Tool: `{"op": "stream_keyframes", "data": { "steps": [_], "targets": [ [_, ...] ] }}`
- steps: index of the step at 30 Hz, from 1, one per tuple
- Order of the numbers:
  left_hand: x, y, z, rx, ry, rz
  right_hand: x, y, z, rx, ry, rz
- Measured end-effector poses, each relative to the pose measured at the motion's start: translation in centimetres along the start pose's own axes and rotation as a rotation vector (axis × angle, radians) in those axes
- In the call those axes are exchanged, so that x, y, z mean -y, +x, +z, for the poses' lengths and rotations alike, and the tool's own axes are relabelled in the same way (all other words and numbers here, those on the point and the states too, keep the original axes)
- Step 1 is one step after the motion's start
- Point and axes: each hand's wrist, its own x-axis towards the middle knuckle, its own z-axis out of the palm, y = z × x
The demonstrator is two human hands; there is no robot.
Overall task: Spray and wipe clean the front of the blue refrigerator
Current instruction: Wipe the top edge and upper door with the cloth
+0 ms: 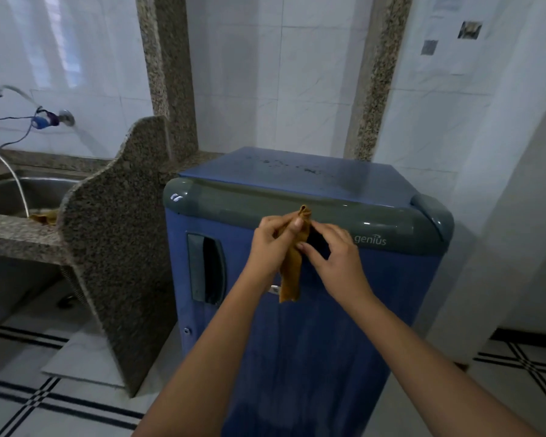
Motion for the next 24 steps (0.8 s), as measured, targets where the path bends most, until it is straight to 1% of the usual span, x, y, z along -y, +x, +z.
{"op": "stream_keyframes", "data": {
  "steps": [2,3,4,6,7,9,10,11,13,15,16,18,20,21,24],
  "targets": [
    [-0.2,-0.1,-0.2,0.078,-0.144,-0.120,1.3,0.2,0.2,-0.035,0.226,0.172],
    [-0.2,0.0,-0.6,0.116,-0.181,-0.159,1.8,0.2,0.4,-0.071,0.292,0.244],
    [-0.1,0.0,-0.8,0.145,-0.183,-0.158,2.2,0.3,0.6,-0.117,0.310,0.285],
    [0.0,0.1,-1.5,0.161,-0.100,-0.068,2.5,0.1,0.9,-0.207,0.320,0.340],
    [0.0,0.4,-2.2,0.161,0.009,0.032,2.8,0.2,1.2,-0.268,0.313,0.367],
    [0.8,0.6,-4.0,0.139,0.369,0.323,3.3,0.0,1.7,-0.399,0.244,0.380],
    [1.5,0.8,-4.8,0.139,0.560,0.433,3.5,0.1,1.8,-0.471,0.191,0.361],
    [2.1,1.0,-5.7,0.154,0.721,0.515,3.9,0.2,2.1,-0.537,0.139,0.331],
    [3.3,1.4,-7.0,0.175,0.924,0.617,4.5,0.6,3.0,-0.591,0.054,0.264],
    [4.3,2.1,-7.9,0.143,1.070,0.677,4.2,1.3,4.2,-0.525,-0.049,0.193],
    [4.9,2.4,-8.4,0.112,1.118,0.700,3.7,1.5,4.9,-0.476,-0.155,0.148],
    [6.2,2.9,-9.4,0.080,1.178,0.725,2.0,1.6,6.3,-0.421,-0.488,0.063],
    [7.3,2.9,-10.3,0.059,1.220,0.744,0.6,1.6,7.0,-0.407,-0.729,0.010],
    [8.1,2.9,-10.6,0.049,1.235,0.749,0.2,1.8,7.5,-0.385,-0.781,-0.010],
    [10.0,3.2,-10.8,0.002,1.254,0.792,-0.7,2.6,9.4,-0.324,-0.823,-0.098]
  ]
}}
